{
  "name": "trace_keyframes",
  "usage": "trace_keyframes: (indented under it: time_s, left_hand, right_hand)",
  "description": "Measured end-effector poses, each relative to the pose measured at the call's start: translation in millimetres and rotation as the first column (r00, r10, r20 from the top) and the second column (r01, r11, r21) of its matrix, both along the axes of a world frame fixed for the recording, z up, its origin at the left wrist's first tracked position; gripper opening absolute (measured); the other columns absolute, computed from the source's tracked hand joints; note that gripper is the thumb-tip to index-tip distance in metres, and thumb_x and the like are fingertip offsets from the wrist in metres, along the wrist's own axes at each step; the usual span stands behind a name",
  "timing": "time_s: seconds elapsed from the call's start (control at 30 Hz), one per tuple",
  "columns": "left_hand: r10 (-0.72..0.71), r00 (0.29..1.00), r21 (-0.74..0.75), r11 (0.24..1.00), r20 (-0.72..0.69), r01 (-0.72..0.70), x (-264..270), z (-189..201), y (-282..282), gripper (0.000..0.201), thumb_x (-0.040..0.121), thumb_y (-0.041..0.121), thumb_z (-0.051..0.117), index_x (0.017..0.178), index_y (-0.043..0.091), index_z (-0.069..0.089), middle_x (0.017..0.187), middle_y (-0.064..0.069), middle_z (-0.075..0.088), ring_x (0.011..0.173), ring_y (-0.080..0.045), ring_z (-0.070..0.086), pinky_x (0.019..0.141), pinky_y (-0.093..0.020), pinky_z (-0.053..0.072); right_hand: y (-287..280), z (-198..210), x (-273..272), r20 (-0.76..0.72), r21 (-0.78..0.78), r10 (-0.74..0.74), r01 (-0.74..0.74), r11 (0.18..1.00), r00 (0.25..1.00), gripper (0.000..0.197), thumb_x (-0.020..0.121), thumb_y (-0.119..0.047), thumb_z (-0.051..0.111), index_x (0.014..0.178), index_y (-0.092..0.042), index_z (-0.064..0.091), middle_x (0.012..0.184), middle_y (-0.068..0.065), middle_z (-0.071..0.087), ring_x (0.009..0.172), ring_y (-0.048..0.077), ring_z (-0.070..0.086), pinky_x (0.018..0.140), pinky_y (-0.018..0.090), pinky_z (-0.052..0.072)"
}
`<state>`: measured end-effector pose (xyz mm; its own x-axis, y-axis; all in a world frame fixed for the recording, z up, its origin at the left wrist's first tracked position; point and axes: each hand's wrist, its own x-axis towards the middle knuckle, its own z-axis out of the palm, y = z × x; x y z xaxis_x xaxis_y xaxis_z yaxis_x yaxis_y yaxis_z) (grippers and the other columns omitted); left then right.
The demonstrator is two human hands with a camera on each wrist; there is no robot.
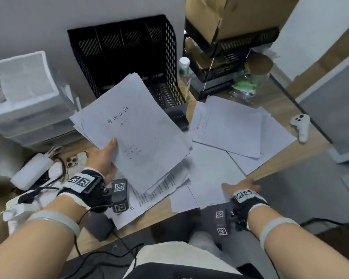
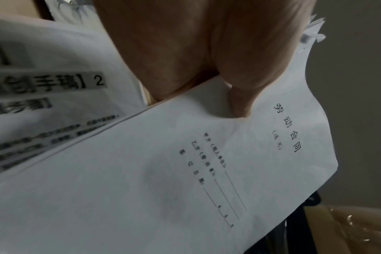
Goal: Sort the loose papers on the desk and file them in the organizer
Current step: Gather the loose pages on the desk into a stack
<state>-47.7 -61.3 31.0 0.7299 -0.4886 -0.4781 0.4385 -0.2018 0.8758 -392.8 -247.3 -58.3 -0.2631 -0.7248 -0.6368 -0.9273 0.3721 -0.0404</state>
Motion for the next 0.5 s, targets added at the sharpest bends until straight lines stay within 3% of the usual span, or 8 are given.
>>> trace_keyframes:
  time_s: [0.07,0.13,0.2,0.27,0.33,0.43,0.5]
  left_hand:
    - [-0.029,0.999,-0.001,1.0,-0.034,0.029,-1,-14,-4,0.05,0.075,0.044,0.081,0.112,0.012,0.071,0.124,-0.01,0.075,0.115,-0.033,0.071,0.109,-0.057,0.048]
    - [-0.001,0.999,-0.01,1.0,-0.035,0.001,-1,-18,-4,0.061,0.077,0.046,0.08,0.123,0.009,0.066,0.128,-0.01,0.072,0.115,-0.031,0.07,0.109,-0.054,0.049]
    - [-0.013,0.997,-0.016,1.0,-0.073,0.012,-8,-13,-11,0.043,0.093,0.035,0.071,0.127,0.01,0.062,0.123,-0.009,0.073,0.111,-0.028,0.071,0.108,-0.051,0.049]
    - [-0.025,0.995,-0.028,0.999,-0.097,0.023,-7,-14,-15,0.025,0.098,0.027,0.065,0.119,0.012,0.065,0.117,-0.006,0.076,0.109,-0.028,0.072,0.109,-0.052,0.048]
    - [-0.026,0.995,-0.042,0.999,-0.098,0.022,-8,-14,-18,0.011,0.101,0.021,0.06,0.109,0.015,0.067,0.105,0.001,0.079,0.107,-0.025,0.071,0.108,-0.05,0.047]
    - [-0.033,0.996,-0.019,0.999,-0.085,0.032,-12,-12,-21,0.01,0.103,0.02,0.058,0.104,0.017,0.067,0.107,0.0,0.076,0.106,-0.026,0.07,0.108,-0.05,0.047]
    - [-0.032,0.994,-0.033,0.999,-0.104,0.029,-13,-12,-21,0.011,0.104,0.016,0.055,0.106,0.017,0.066,0.106,-0.001,0.075,0.1,-0.022,0.071,0.103,-0.048,0.049]
  right_hand:
    - [-3,-5,-8,0.14,0.079,-0.169,0.159,0.984,0.976,0.109,0.054,-0.048,0.07,0.144,-0.003,0.028,0.134,0.017,0.052,0.116,0.036,0.059,0.096,0.047,0.051]
    - [-7,-29,-19,0.253,0.03,-0.238,0.239,0.971,0.938,0.095,0.041,-0.046,0.068,0.124,-0.006,0.045,0.111,0.01,0.065,0.093,0.031,0.067,0.085,0.046,0.056]
    - [-3,-22,-24,0.333,-0.027,-0.225,0.247,0.969,0.916,0.065,0.047,-0.046,0.068,0.101,-0.016,0.048,0.092,0.004,0.06,0.078,0.024,0.061,0.076,0.034,0.051]
    - [-1,-6,-21,0.378,-0.002,-0.21,0.228,0.974,0.902,0.042,0.066,-0.044,0.073,0.086,-0.018,0.047,0.077,0.004,0.053,0.067,0.021,0.055,0.065,0.027,0.044]
    - [-5,0,-17,0.375,0.081,-0.264,0.253,0.964,0.889,0.042,0.077,-0.048,0.071,0.079,-0.017,0.044,0.071,0.007,0.045,0.058,0.019,0.049,0.053,0.027,0.039]
    - [-12,-1,-12,0.33,0.195,-0.316,0.263,0.945,0.889,0.046,0.07,-0.053,0.071,0.081,-0.02,0.04,0.074,0.011,0.047,0.059,0.021,0.049,0.056,0.03,0.042]
    - [-13,1,-11,0.325,0.168,-0.309,0.267,0.949,0.894,0.043,0.072,-0.043,0.073,0.084,-0.019,0.041,0.079,0.012,0.05,0.063,0.023,0.052,0.058,0.03,0.043]
